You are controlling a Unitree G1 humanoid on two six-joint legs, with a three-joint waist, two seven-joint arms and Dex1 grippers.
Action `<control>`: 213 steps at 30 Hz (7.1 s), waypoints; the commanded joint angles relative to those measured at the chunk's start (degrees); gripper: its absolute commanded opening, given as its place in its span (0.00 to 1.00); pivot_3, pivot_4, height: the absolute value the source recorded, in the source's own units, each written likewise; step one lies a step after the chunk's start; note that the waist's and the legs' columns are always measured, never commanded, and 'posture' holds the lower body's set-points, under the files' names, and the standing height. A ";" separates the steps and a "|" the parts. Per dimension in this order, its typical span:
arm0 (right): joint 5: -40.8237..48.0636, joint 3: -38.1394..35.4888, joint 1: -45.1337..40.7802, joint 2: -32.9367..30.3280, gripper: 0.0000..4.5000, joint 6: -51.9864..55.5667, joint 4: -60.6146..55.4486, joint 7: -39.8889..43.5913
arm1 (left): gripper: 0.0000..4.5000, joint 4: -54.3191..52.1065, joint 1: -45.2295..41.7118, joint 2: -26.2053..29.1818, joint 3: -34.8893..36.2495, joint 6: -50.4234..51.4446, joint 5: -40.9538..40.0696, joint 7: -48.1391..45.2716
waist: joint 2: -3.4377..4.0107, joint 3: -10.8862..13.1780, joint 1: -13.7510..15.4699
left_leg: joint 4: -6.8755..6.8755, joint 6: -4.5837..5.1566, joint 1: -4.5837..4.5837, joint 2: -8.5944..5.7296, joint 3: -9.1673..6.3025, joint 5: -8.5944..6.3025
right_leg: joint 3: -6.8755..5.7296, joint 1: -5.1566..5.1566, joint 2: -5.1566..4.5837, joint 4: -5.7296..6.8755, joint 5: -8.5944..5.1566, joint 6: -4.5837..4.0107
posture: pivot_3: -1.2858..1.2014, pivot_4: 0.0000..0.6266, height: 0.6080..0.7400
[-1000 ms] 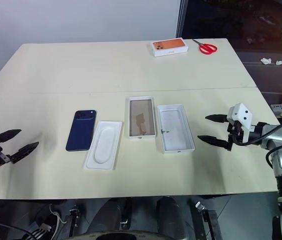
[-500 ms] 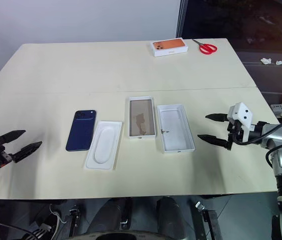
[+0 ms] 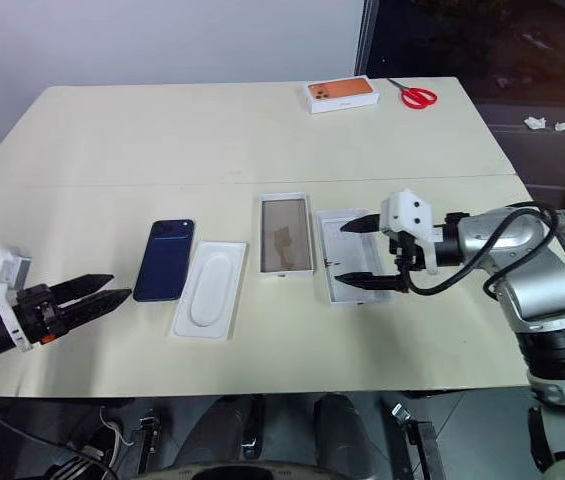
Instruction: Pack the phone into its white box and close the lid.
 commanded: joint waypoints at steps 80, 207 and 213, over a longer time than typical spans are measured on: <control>-12.67 12.94 -6.22 16.51 1.00 -11.38 4.11 -8.99 | 0.24 5.72 -8.19 -17.86 -15.64 10.79 -8.04 15.56 | 0.07 -0.09 0.03 | 0.00 -0.04 0.07 -0.08 -0.06 0.02 | 0.00 0.04 0.02 0.04 0.00 0.00 | 0.52 0.24 1.00; -6.01 7.18 -2.51 11.03 0.74 -2.56 3.09 -8.49 | 0.52 22.50 -33.18 -20.19 -16.36 25.44 -13.51 20.98 | -0.12 -0.04 -0.03 | -0.02 -0.20 -0.09 -0.08 -0.07 0.13 | 0.02 -0.21 0.09 0.16 0.01 0.02 | 0.52 0.24 1.00; -6.36 7.48 -3.19 11.62 0.74 -2.79 3.50 -8.69 | 0.52 22.18 -34.20 -19.25 -15.66 25.16 -13.03 19.89 | -0.12 -0.04 -0.04 | -0.02 -0.20 -0.09 -0.08 -0.07 0.13 | 0.02 -0.21 0.09 0.16 0.01 0.02 | 0.52 0.24 1.00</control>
